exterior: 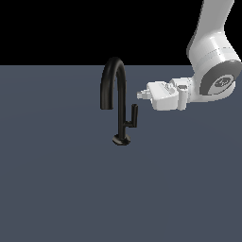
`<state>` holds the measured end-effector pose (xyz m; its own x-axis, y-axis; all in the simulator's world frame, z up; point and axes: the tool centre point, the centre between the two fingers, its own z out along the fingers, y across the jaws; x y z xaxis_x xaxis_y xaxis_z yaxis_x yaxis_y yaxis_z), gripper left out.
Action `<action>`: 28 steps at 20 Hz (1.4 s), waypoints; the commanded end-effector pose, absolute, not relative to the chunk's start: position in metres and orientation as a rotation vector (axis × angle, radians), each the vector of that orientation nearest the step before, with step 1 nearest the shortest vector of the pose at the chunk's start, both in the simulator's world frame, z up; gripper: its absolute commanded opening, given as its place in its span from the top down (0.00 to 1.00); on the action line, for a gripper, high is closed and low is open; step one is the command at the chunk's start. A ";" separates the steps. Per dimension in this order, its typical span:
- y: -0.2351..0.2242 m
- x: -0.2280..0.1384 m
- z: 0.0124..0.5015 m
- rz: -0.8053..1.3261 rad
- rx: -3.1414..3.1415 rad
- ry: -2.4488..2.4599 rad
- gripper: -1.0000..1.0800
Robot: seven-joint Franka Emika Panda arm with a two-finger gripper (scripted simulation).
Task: Turn on the faucet by rotating a designated handle.
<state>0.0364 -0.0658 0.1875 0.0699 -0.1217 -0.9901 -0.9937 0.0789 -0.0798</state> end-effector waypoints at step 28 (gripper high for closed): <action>-0.052 0.014 0.152 1.072 -1.025 1.329 1.00</action>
